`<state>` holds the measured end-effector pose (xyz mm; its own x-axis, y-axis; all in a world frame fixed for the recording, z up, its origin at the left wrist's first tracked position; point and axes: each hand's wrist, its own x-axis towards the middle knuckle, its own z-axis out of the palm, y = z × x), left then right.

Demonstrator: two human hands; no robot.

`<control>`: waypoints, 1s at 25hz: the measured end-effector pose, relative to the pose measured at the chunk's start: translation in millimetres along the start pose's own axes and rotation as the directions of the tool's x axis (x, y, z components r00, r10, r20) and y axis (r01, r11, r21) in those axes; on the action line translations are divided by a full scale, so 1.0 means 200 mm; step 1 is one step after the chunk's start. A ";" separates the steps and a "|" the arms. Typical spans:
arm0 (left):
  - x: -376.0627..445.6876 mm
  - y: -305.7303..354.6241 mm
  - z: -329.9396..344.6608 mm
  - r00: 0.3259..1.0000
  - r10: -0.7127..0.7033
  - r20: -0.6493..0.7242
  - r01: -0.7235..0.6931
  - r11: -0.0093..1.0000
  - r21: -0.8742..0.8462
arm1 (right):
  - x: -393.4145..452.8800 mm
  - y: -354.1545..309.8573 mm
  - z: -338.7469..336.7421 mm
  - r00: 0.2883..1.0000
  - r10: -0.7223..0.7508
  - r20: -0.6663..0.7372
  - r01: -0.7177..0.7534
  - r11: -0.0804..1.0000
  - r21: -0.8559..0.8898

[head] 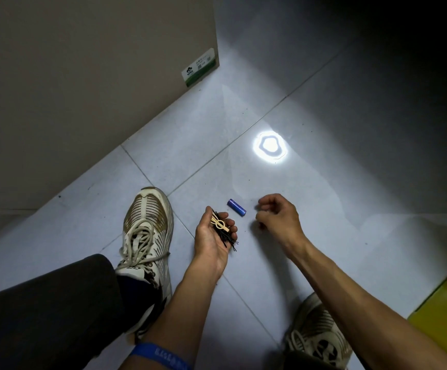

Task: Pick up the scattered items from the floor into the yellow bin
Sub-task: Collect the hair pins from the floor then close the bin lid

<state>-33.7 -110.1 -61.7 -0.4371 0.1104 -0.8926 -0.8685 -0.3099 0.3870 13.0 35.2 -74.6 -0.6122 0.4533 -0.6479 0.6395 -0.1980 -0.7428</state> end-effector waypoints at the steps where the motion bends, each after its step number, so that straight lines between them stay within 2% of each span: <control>1: 0.00 0.00 0.00 1.000 0.003 0.001 -0.003 1.000 -0.007 | 0.00 -0.02 0.00 0.997 0.052 0.057 -0.060 0.988 0.142; 4: 0.01 0.01 0.00 1.000 0.012 -0.008 -0.012 1.000 -0.012 | 0.02 -0.07 0.04 0.974 0.159 0.159 -0.212 0.888 0.407; 5: 0.01 0.02 0.00 1.000 0.015 -0.012 -0.015 1.000 -0.008 | 0.04 -0.09 0.07 0.970 0.185 0.161 -0.237 0.869 0.433; 6: 0.00 0.02 0.00 1.000 0.016 -0.009 -0.016 1.000 -0.008 | 0.05 -0.10 0.09 0.977 0.166 0.135 -0.206 0.899 0.385; 7: 0.00 0.03 -0.01 1.000 0.014 -0.010 -0.014 1.000 -0.006 | 0.06 -0.10 0.11 0.992 0.093 0.085 -0.110 0.970 0.218; 8: 0.00 0.05 -0.01 1.000 0.016 -0.013 -0.016 1.000 -0.012 | 0.06 -0.10 0.12 0.997 -0.031 0.071 0.035 0.997 -0.063; 9: -0.01 0.06 -0.01 1.000 0.024 -0.015 -0.024 1.000 -0.020 | 0.06 -0.08 0.15 0.980 -0.164 0.109 0.194 0.898 -0.395; 10: -0.01 0.08 -0.02 1.000 0.028 -0.014 -0.028 0.999 -0.031 | 0.07 -0.04 0.17 0.948 -0.259 0.187 0.317 0.696 -0.645; 11: -0.02 0.08 -0.02 0.999 0.028 -0.016 -0.029 0.999 -0.039 | 0.07 -0.02 0.18 0.916 -0.309 0.257 0.389 0.522 -0.759; 12: -0.02 0.10 -0.02 0.999 0.030 -0.018 -0.031 0.999 -0.039 | 0.07 -0.02 0.18 0.904 -0.318 0.285 0.411 0.464 -0.785; 13: -0.03 0.11 -0.01 0.999 0.033 -0.017 -0.033 0.999 -0.036 | 0.08 -0.03 0.17 0.915 -0.276 0.294 0.398 0.505 -0.766; 14: -0.04 0.12 0.01 0.999 0.035 -0.010 -0.035 0.999 -0.034 | 0.08 -0.05 0.15 0.941 -0.195 0.276 0.336 0.630 -0.700; 15: -0.06 0.12 0.04 0.999 0.034 -0.001 -0.034 0.999 -0.016 | 0.07 -0.09 0.10 0.967 -0.078 0.244 0.207 0.799 -0.564; 16: -0.11 0.13 0.11 0.999 0.032 0.028 -0.032 0.999 0.015 | 0.04 -0.12 0.05 0.977 0.035 0.210 0.044 0.932 -0.361; 17: -0.15 0.13 0.19 0.997 0.025 0.066 -0.028 0.999 0.031 | -0.01 -0.16 -0.02 0.969 0.134 0.208 -0.115 0.988 -0.100; 18: -0.20 0.12 0.28 0.994 0.013 0.110 -0.016 1.000 0.024 | -0.07 -0.21 -0.11 0.955 0.166 0.246 -0.206 0.968 0.145; 19: -0.27 0.09 0.39 0.987 0.005 0.161 -0.010 1.000 0.027 | -0.15 -0.26 -0.21 0.953 0.143 0.268 -0.237 0.904 0.357; 20: -0.37 0.06 0.50 0.973 0.011 0.230 -0.024 0.998 0.052 | -0.25 -0.31 -0.31 0.963 0.074 0.258 -0.201 0.835 0.512; 21: -0.42 0.05 0.55 0.957 0.013 0.291 -0.030 0.998 0.054 | -0.31 -0.34 -0.36 0.966 0.023 0.259 -0.181 0.774 0.607; 22: -0.60 -0.05 0.70 0.918 -0.039 0.395 -0.002 0.995 0.101 | -0.47 -0.37 -0.56 0.987 -0.054 0.150 -0.063 0.735 0.675; 23: -0.68 -0.10 0.78 0.899 -0.056 0.434 0.007 0.993 0.114 | -0.57 -0.41 -0.65 0.992 -0.092 0.087 0.005 0.716 0.699; 25: -0.74 -0.15 0.84 0.882 -0.031 0.471 -0.019 0.995 0.101 | -0.68 -0.45 -0.71 0.997 -0.074 -0.024 0.067 0.653 0.754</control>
<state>16.8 42.0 97.6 -0.4686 0.5516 -0.6901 -0.8792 -0.2153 0.4250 104.2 115.1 105.0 -0.6462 0.4878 -0.5869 0.0263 -0.7543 -0.6560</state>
